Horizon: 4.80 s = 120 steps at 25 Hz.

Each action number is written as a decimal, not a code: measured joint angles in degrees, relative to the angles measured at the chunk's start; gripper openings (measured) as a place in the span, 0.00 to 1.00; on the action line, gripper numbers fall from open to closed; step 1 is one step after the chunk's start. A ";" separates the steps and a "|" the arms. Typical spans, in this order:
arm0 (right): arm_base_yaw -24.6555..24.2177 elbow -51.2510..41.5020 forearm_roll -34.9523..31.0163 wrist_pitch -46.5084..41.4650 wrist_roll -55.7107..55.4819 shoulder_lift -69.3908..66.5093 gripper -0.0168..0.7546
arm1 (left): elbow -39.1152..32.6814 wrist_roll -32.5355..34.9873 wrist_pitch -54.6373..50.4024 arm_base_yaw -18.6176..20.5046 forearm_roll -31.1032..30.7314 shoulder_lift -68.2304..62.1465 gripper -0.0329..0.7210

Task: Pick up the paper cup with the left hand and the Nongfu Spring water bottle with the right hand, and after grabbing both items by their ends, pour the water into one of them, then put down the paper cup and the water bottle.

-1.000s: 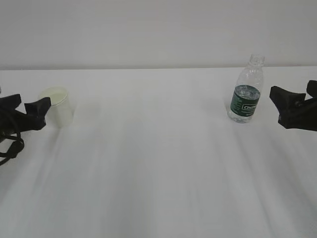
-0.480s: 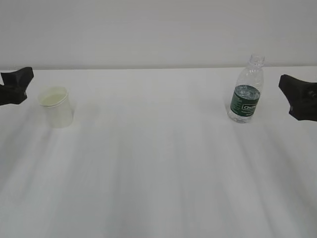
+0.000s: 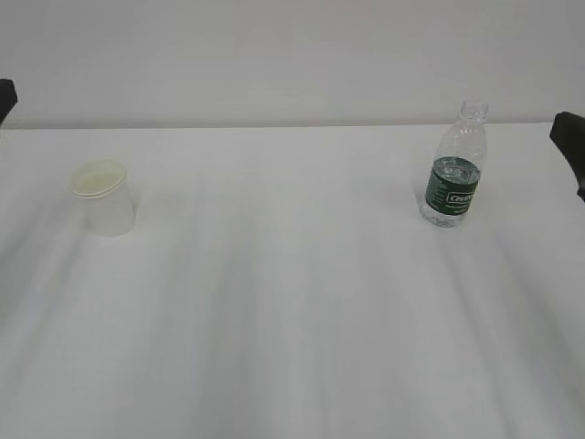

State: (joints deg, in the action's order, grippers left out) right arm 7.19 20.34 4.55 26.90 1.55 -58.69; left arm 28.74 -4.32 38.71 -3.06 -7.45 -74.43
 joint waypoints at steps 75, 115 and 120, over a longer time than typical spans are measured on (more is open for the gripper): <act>0.00 13.16 -3.17 -89.13 2.61 47.91 0.78 | 6.13 0.13 -102.61 -8.35 6.24 60.49 0.76; 0.00 7.79 -4.16 -92.39 2.61 59.70 0.77 | 1.49 0.13 -101.49 -8.38 6.20 74.27 0.69; 0.00 7.69 -4.55 -92.39 2.61 59.70 0.77 | 1.49 0.13 -101.49 -8.48 6.20 74.27 0.68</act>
State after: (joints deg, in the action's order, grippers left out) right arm 7.19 28.03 0.00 -65.49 4.17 1.00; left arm 30.23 -4.19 -62.77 -11.54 -1.24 -0.15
